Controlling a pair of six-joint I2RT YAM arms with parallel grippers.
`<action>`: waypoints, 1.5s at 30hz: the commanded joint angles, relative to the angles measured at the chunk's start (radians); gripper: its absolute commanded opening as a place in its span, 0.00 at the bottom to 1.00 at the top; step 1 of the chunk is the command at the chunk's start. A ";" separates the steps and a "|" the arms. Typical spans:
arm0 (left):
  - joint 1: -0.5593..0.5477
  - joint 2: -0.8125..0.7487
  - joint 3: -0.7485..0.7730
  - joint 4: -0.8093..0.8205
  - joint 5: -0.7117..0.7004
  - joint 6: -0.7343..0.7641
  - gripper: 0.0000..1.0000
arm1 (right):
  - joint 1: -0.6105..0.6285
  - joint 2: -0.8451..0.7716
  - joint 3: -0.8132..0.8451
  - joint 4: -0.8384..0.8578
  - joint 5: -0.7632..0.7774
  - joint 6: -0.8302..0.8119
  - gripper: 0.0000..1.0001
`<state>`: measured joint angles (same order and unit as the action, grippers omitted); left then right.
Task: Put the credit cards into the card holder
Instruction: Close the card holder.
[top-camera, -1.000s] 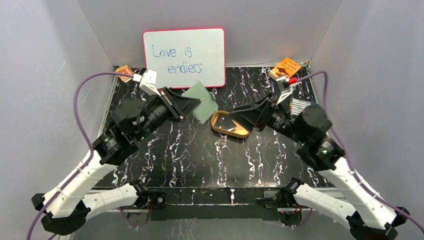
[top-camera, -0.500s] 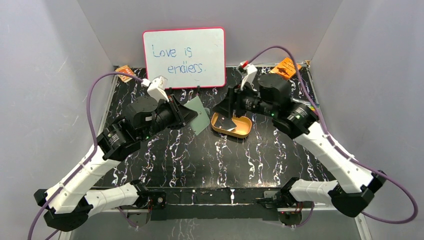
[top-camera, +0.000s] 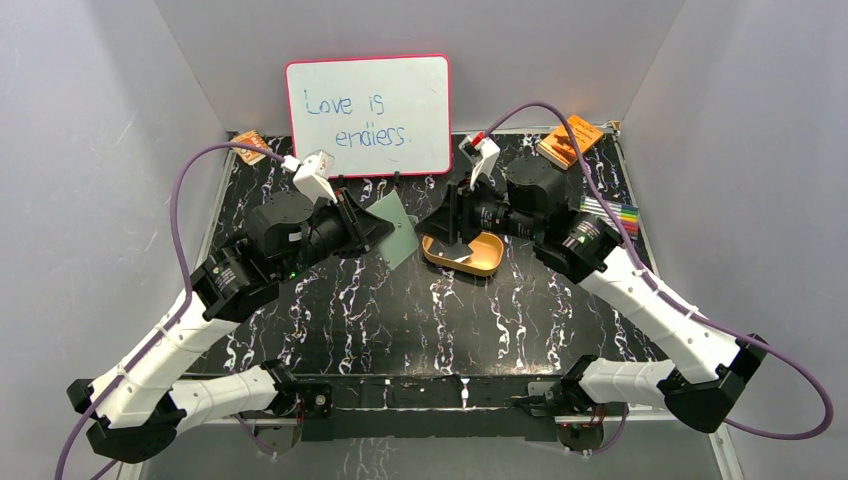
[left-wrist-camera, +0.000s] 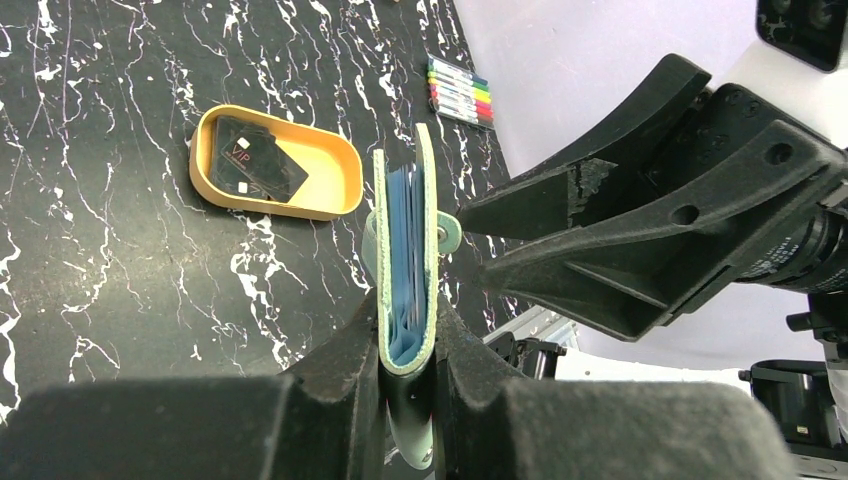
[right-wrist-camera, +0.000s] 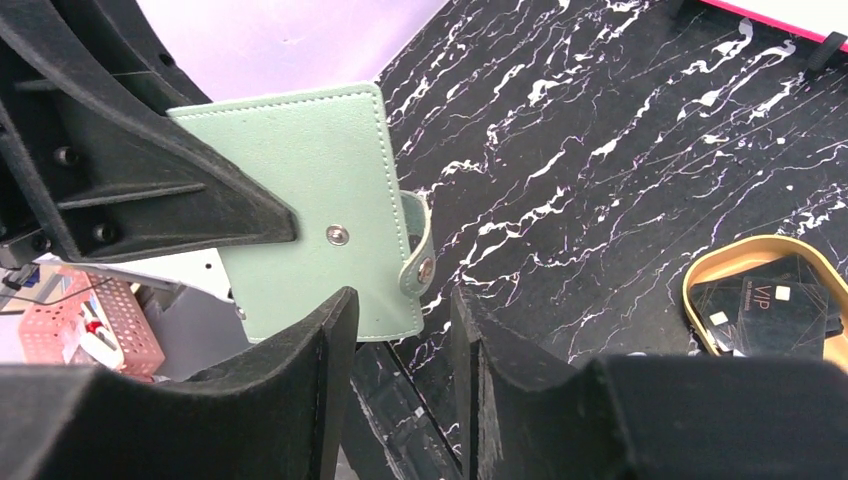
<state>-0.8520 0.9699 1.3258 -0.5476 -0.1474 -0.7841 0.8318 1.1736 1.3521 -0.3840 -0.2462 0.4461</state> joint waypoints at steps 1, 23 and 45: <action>0.002 -0.018 0.037 0.027 0.015 0.016 0.00 | 0.003 -0.029 -0.018 0.094 0.023 0.032 0.46; 0.002 -0.043 0.009 0.042 0.014 0.013 0.00 | 0.003 -0.012 -0.052 0.155 0.000 0.085 0.40; 0.001 -0.043 0.002 0.049 0.007 0.022 0.00 | 0.002 0.000 -0.048 0.151 0.003 0.085 0.05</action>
<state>-0.8520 0.9504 1.3228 -0.5304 -0.1425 -0.7788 0.8318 1.1801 1.2987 -0.2867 -0.2413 0.5270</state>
